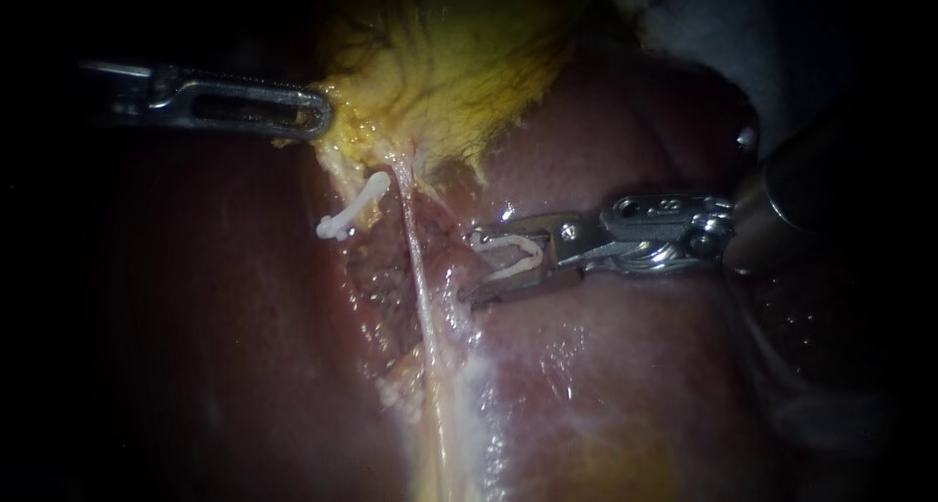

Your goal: Clipping first clip right tube

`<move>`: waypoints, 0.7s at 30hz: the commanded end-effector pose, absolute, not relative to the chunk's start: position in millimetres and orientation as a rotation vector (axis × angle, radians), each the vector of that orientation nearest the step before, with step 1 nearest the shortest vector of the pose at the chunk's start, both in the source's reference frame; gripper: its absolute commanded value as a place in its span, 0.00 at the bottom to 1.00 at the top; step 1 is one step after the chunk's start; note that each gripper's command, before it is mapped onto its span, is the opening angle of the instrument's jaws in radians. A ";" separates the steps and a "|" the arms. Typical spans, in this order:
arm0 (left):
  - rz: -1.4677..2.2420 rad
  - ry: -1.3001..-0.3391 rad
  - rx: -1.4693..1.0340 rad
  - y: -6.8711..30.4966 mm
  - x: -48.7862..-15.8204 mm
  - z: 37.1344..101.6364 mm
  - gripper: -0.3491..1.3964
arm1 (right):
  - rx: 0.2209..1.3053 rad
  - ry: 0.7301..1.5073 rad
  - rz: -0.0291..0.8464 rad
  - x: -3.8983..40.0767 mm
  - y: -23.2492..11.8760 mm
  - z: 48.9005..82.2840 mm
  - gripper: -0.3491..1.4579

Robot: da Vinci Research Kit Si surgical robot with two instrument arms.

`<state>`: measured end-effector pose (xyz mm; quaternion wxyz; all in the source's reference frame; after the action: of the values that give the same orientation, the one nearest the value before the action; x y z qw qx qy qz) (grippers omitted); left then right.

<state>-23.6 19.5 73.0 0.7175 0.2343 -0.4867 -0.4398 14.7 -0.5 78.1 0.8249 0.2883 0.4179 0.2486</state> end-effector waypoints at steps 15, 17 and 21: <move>-0.972 -1.077 0.519 19.6 -23.6 73.0 0.00 | 0.633 0.941 0.535 12.8 0.4 76.5 0.53; -0.972 -1.077 0.520 19.6 -23.5 73.0 0.00 | 0.635 0.954 0.531 12.3 0.7 76.1 0.53; -0.972 -1.077 0.520 19.6 -23.5 73.0 0.00 | 0.638 0.988 0.515 11.6 1.5 75.0 0.53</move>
<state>-23.5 19.6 73.0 0.7175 0.2348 -0.4868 -0.4395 11.4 1.8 74.6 0.7976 0.2996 0.4653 0.2400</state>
